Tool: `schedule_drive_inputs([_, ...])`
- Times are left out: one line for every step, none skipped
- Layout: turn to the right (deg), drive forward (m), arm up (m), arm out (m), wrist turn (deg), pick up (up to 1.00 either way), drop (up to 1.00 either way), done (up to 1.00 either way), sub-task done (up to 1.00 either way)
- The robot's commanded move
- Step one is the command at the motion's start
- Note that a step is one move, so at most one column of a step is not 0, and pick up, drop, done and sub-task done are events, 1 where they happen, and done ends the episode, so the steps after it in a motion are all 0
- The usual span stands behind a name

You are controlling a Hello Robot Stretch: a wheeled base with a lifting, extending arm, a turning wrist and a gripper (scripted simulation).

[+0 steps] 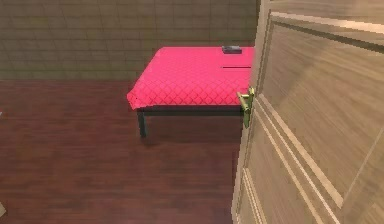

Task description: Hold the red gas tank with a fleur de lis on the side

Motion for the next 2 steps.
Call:
schedule_drive_inputs([0.0, 0.00, 0.10, 0.00, 0.0, 0.00, 0.00, 0.00, 0.00])
schedule_drive_inputs([0.0, 0.00, 0.00, 0.00, 0.0, 0.00, 0.00, 1.00, 0.00])
